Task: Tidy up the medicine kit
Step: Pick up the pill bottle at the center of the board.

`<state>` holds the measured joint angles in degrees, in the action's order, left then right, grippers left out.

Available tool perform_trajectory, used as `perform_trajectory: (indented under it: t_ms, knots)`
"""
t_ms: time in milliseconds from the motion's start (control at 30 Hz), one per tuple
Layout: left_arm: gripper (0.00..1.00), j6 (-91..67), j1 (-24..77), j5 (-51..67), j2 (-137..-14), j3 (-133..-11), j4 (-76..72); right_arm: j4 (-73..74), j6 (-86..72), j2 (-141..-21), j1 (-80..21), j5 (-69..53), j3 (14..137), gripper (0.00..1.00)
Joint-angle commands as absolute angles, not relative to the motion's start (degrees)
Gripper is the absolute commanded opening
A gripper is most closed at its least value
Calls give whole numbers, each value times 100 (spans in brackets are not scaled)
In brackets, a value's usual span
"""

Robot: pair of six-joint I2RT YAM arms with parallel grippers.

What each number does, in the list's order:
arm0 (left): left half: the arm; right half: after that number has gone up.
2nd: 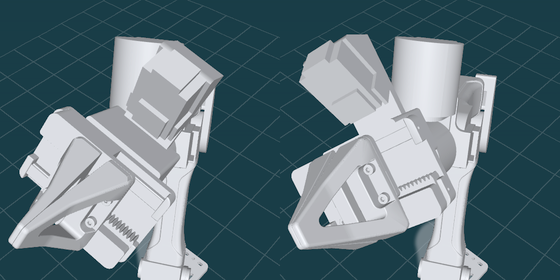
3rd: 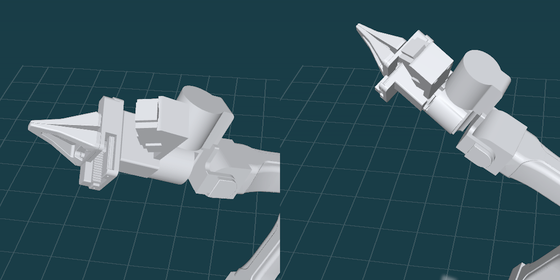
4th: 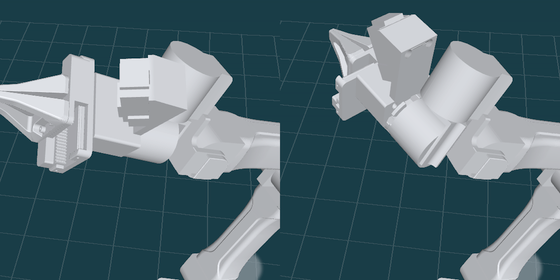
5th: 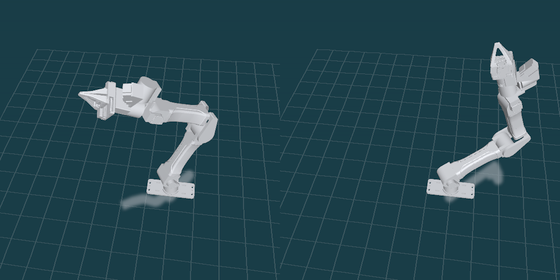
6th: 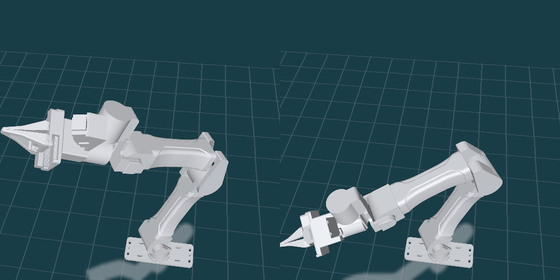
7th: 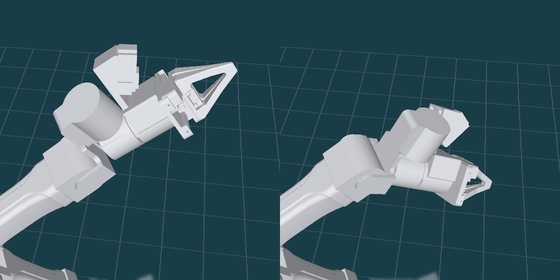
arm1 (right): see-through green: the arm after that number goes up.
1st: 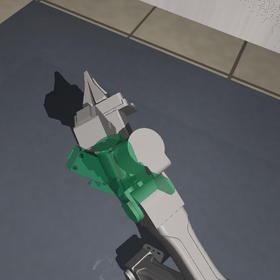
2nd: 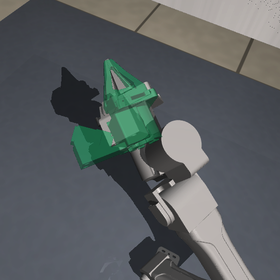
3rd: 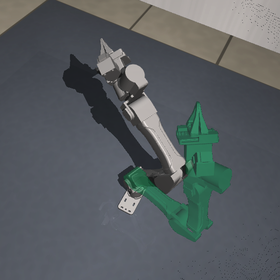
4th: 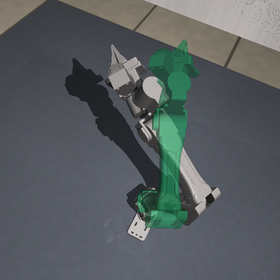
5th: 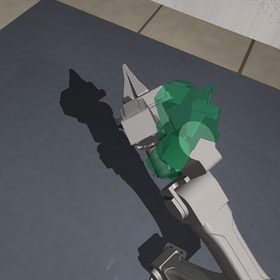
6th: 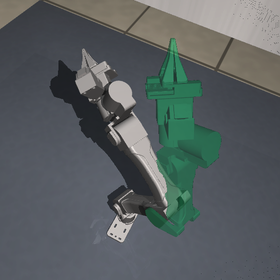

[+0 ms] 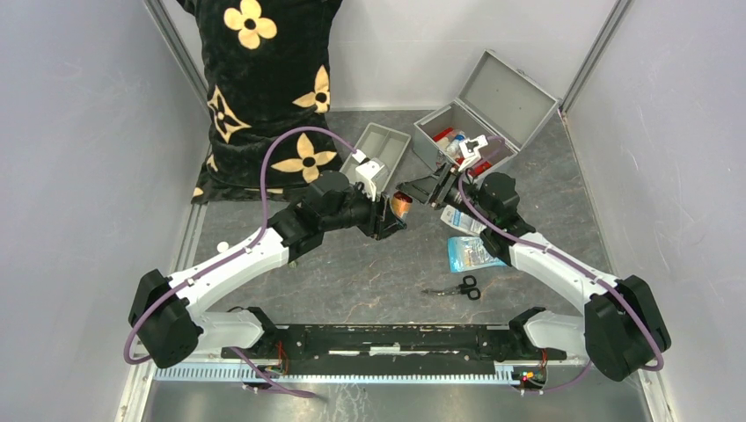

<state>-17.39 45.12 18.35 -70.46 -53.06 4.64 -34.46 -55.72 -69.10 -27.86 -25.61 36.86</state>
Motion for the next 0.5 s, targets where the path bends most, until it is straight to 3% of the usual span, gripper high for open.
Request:
perform_trajectory:
  t_ms: [0, 233, 300, 400, 467]
  knots:
    - [44, -1811, 4544, 1852, -6857, -5345, 19, -3340, -5339, -6869, -2819, -2848, 3989, 56]
    - [46, -1833, 4553, 1865, -6865, -5307, 20, -3508, -5376, -6845, -2809, -2752, 3903, 25]
    - [55, -1852, 4554, 1856, -6843, -5280, 18, -3459, -5270, -6780, -2812, -2609, 3900, 16]
    - [74, -1863, 4556, 1791, -6800, -5294, 31, -3112, -4899, -6720, -2805, -2363, 4065, 12]
    - [81, -1844, 4554, 1685, -6775, -5362, 171, -2525, -4375, -6676, -2786, -2024, 4338, 11]
